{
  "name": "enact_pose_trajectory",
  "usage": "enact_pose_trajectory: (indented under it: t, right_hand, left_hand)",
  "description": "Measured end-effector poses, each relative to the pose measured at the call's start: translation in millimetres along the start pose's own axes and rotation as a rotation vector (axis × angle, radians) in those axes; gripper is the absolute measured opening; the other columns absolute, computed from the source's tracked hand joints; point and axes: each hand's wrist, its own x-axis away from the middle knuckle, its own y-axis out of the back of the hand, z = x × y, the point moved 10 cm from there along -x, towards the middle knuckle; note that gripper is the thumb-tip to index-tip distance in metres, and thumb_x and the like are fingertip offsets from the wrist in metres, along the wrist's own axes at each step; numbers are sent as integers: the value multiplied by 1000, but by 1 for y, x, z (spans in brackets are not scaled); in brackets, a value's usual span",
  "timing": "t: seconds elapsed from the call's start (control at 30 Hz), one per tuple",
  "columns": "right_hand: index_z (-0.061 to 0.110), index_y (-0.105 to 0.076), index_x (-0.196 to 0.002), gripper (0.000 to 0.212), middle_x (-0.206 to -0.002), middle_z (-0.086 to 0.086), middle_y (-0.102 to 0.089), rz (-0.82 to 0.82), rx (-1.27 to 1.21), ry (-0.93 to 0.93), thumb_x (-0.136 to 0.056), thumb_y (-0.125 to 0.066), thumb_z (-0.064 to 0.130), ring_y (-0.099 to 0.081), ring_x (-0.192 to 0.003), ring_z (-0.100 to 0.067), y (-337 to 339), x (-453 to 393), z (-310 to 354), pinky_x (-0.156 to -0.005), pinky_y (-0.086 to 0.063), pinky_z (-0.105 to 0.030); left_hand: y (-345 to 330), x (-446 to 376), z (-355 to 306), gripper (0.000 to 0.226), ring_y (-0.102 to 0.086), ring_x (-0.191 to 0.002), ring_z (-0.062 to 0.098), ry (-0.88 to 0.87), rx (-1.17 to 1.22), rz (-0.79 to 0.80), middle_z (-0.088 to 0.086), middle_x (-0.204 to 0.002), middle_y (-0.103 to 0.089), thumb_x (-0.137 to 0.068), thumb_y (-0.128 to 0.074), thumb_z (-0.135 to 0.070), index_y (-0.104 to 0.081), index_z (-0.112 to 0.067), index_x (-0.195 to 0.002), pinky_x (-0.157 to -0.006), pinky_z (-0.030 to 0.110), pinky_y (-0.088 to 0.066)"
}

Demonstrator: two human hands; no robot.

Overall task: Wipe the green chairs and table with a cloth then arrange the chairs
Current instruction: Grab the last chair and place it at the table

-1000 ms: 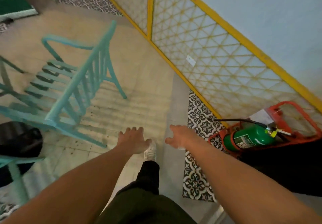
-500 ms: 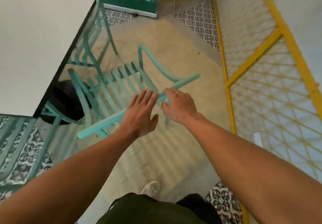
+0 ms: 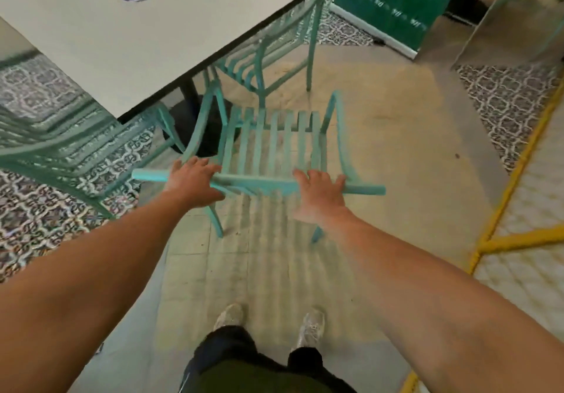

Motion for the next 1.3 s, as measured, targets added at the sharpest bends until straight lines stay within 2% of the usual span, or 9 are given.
enact_pose_trajectory:
  t: [0.07,0.13,0.27,0.4,0.57,0.77,0.93,1.1,1.3]
  right_hand:
    - [30,-21,-147,78,-137,-6,-40,-28,-22,26,-79,-60,30,-36,-128,-30,0,-3,-1,-107,-19,-60]
    - [31,-27,-143,68,-129,-5,-46,-39,-36,63,-82,-57,26,-43,-120,-29,4,-6,-2,-101,-25,-53]
    - [28,-49,-131,45,-114,-2,-59,38,-102,41,-87,-55,28,-57,-104,-27,12,-20,-14,-81,-35,-38]
    - [20,-55,-120,36,-95,-1,-58,93,-31,-48,-85,-56,28,-55,-84,-25,10,-21,-29,-75,-48,-35]
    - [20,-60,-111,30,-87,1,-59,112,86,-61,-83,-57,28,-59,-80,-24,1,-5,-41,-68,-49,-35]
    - [26,-62,-116,37,-104,0,-66,166,147,15,-79,-57,30,-64,-99,-25,-18,30,-53,-82,-50,-35]
    - [32,-66,-111,40,-107,2,-67,198,224,105,-74,-54,35,-64,-101,-25,-38,56,-51,-82,-51,-35]
    - [40,-61,-122,47,-113,4,-64,266,236,168,-76,-52,36,-61,-105,-23,-40,62,-46,-86,-49,-36]
    - [44,-53,-131,56,-120,5,-62,307,233,226,-77,-49,31,-58,-111,-23,-36,49,-59,-92,-48,-36]
  left_hand:
    - [9,-4,1,36,-58,-110,26,103,11,-28,2,-112,-65,-81,-64,-49,-64,-32,-113,-96,40,-39]
    - [12,-5,3,25,-61,-94,25,172,-14,8,0,-92,-62,-80,-64,-45,-67,-29,-100,-82,36,-47]
    - [15,-2,1,30,-60,-84,23,218,-99,34,0,-86,-60,-80,-64,-48,-68,-24,-98,-75,34,-49]
    - [4,8,-11,36,-57,-73,15,188,-108,91,-4,-76,-58,-83,-59,-57,-66,-24,-93,-72,32,-50]
    - [-8,36,-37,26,-56,-69,11,125,-127,127,-6,-75,-58,-85,-58,-49,-64,-24,-92,-63,28,-44]
    - [-38,85,-58,22,-60,-72,8,-36,3,279,-9,-76,-62,-80,-65,-41,-70,-27,-96,-63,21,-48]
    - [-61,132,-70,22,-56,-75,11,15,123,266,-10,-84,-58,-77,-62,-32,-60,-32,-99,-67,25,-44]
    - [-69,143,-78,36,-62,-87,17,64,149,202,-9,-96,-64,-80,-56,-36,-61,-42,-115,-79,33,-53]
    - [-66,138,-92,37,-61,-85,14,110,190,160,-10,-95,-64,-84,-55,-36,-62,-41,-119,-76,29,-52]
